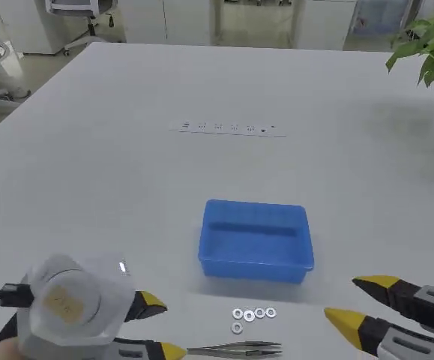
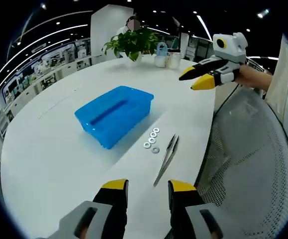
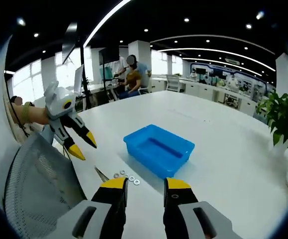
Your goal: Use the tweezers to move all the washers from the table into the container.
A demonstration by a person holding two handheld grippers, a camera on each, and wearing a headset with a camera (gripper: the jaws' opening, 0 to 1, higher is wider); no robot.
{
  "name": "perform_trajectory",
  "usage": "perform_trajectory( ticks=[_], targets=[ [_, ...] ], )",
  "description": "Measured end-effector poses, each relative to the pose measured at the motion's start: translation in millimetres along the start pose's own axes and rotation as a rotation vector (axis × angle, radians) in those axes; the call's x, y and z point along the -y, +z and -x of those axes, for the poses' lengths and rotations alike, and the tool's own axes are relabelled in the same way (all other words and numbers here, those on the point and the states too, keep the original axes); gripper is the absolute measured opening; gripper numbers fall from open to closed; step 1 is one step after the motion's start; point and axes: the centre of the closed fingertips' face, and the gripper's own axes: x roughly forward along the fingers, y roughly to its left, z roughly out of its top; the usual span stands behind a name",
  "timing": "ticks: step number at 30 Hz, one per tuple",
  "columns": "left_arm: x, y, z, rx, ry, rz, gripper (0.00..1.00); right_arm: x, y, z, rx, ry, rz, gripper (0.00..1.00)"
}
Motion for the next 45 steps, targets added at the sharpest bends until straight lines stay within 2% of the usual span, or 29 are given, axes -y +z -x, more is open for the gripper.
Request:
perform_trajectory(
  ticks=[2,4,8,9,13,18,20,22,27,31,38,39,40,43,45],
  targets=[
    [4.3,-1.8,-7.8,-0.032,-0.028,-0.059,0.22,-3.6,-3.4,-2.8,-0.014,0.016,0.012,0.21],
    [8.2,-5.1,-13.8,-0.067,-0.054,-0.093,0.17,-7.0,-6.9,-4.4,-0.020,0.034,0.015,0.17],
    [8.6,-14.9,-24.5,-0.162,-0.058,-0.213,0.10,-9.7,-10.8,-5.3,-0.029,0.046,0.010,0.13],
    [8.4,-14.8,-27.7,-0.166,-0.056,-0.232,0.08,-10.3,-11.9,-5.6,-0.032,0.049,0.008,0.13],
    [9.4,-14.5,-33.9,-0.178,-0.072,-0.233,0.06,-10.1,-14.6,-6.2,-0.042,0.051,0.010,0.11],
    [9.3,-19.2,-39.4,-0.236,-0.081,-0.338,0.04,-10.0,-14.0,-6.2,-0.041,0.052,0.011,0.09],
    [9.9,-16.7,-41.2,-0.231,-0.082,-0.371,0.02,-10.1,-13.7,-6.6,-0.039,0.052,0.011,0.09],
    [10.8,-18.8,-40.0,-0.246,-0.091,-0.370,0.00,-10.6,-13.7,-7.0,-0.039,0.053,0.013,0.08],
    [13.2,-14.7,-34.8,-0.238,-0.097,-0.396,0.00,-12.9,-14.8,-8.3,-0.042,0.059,0.016,0.08],
    [15.6,-1.7,-24.4,-0.203,-0.091,-0.425,0.00,-15.9,-15.6,-10.0,-0.048,0.070,0.028,0.08],
    [31.4,32.5,-4.3,-0.101,-0.093,-0.387,0.00,-25.0,-15.5,-15.6,-0.064,0.105,0.067,0.07],
    [35.8,39.8,-1.4,-0.073,-0.099,-0.374,0.00,-26.5,-15.8,-16.2,-0.067,0.112,0.072,0.07],
    [38.7,43.8,0.1,-0.056,-0.106,-0.367,0.00,-29.1,-17.1,-17.0,-0.076,0.125,0.080,0.07],
    [45.9,56.6,6.2,-0.016,-0.124,-0.341,0.00,-43.8,-27.1,-20.1,-0.130,0.209,0.111,0.06],
    [50.3,64.9,9.2,0.012,-0.135,-0.331,0.00,-47.7,-31.2,-22.8,-0.151,0.227,0.141,0.06]
  ],
)
